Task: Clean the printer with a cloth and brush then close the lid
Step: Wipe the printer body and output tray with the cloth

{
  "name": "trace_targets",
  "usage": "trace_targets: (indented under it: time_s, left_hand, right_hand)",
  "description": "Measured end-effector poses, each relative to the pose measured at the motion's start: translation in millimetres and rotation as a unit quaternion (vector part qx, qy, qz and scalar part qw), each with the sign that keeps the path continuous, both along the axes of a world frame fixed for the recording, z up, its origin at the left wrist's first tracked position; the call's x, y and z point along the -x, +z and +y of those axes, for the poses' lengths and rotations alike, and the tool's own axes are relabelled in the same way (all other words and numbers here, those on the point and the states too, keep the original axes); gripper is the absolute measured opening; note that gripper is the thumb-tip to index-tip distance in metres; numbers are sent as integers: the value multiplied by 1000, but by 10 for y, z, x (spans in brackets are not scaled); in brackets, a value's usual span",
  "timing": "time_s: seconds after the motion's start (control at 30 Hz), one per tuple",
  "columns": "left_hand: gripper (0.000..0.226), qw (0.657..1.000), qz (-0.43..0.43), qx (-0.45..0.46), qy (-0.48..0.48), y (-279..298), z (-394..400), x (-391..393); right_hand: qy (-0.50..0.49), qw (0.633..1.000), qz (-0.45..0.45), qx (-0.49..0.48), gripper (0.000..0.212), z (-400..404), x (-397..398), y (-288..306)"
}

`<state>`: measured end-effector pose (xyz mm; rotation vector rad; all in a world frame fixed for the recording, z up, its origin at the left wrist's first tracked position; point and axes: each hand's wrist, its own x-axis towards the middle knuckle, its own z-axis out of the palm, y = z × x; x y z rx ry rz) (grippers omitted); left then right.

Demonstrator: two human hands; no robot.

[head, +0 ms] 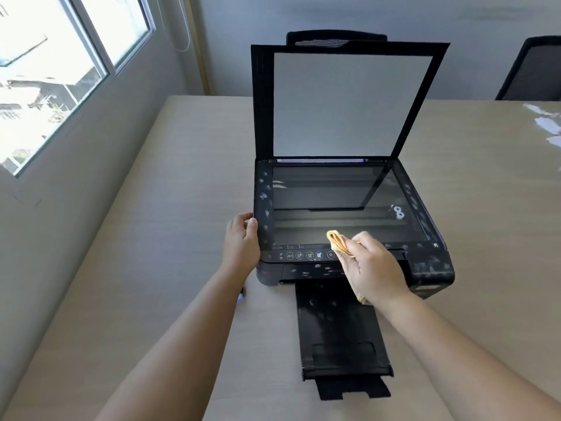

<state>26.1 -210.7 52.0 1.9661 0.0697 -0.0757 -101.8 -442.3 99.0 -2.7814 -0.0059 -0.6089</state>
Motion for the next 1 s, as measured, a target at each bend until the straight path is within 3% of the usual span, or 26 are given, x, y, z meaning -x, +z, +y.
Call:
trace_targets:
  time_s: [0.17, 0.27, 0.5, 0.67, 0.83, 0.9, 1.0]
  left_hand:
    - [35, 1000, -2, -14, 4, 177, -36, 92]
    - [35, 999, 4, -32, 3, 195, -30, 110]
    - [31, 1000, 16, -18, 2, 175, -30, 128]
    - [28, 999, 35, 6, 22, 166, -51, 128]
    - [24, 990, 116, 73, -25, 246, 100, 112]
    - [26, 980, 179, 70, -51, 238, 214, 69]
    - [26, 976, 190, 81, -62, 184, 302, 8]
  right_hand:
    - [123, 990, 55, 40, 10, 493, -402, 77]
    - [175, 979, 87, 57, 12, 635, -535, 116]
    - [161, 979, 114, 42, 26, -234, -312, 186]
    - [220, 958, 165, 85, 23, 251, -551, 298]
    - [280, 934, 204, 81, 27, 914, -799, 334]
    - [288, 931, 214, 65, 26, 885, -805, 368]
    - [282, 937, 197, 50, 29, 574, -686, 357]
